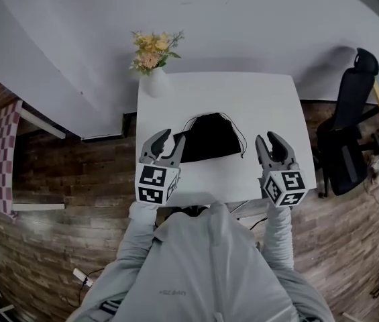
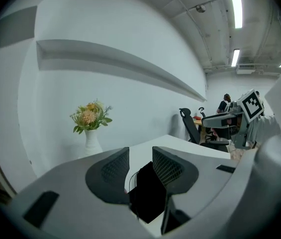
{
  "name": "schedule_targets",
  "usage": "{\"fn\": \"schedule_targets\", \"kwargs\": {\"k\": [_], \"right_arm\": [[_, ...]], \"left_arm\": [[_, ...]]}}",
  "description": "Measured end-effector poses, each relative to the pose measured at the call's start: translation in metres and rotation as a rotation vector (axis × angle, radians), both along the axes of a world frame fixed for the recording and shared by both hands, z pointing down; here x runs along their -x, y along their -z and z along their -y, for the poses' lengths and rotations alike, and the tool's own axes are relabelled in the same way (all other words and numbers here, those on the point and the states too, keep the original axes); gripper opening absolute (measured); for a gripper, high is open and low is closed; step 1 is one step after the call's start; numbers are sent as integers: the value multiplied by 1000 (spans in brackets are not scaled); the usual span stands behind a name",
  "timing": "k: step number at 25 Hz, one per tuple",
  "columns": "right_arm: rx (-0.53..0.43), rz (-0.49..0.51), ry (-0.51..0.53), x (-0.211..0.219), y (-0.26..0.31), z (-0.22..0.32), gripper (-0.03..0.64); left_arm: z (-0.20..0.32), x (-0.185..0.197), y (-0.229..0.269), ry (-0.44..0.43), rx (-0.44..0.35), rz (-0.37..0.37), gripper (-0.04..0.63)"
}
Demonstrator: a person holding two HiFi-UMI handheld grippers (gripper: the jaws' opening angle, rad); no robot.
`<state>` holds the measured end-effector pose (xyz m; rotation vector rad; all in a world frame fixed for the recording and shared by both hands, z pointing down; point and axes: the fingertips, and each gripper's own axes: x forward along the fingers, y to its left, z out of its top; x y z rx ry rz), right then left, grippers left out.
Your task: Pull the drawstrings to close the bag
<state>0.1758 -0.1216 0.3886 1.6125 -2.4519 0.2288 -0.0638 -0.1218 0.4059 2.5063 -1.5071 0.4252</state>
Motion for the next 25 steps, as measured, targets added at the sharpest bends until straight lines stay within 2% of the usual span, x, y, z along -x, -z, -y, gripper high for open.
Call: {"fn": "schedule_targets", "kwargs": {"k": [4, 8, 13, 17, 25], "right_arm": [[-54, 84, 26, 0, 27, -7, 130], [-80, 94, 53, 3, 38, -18, 108], [-99, 106, 78, 6, 43, -33, 57], [-103, 101, 92, 10, 41, -44, 37], [-101, 96, 73, 2, 34, -51, 21]], "left_arm": [[-8, -6, 29, -12, -52, -50, 149], [-19, -7, 48, -9, -77, -108, 146], [-36, -10, 59, -16, -85, -171, 82], [-43, -14, 56, -30, -77, -182, 36], [-52, -18, 39, -36, -38, -173, 25]]}}
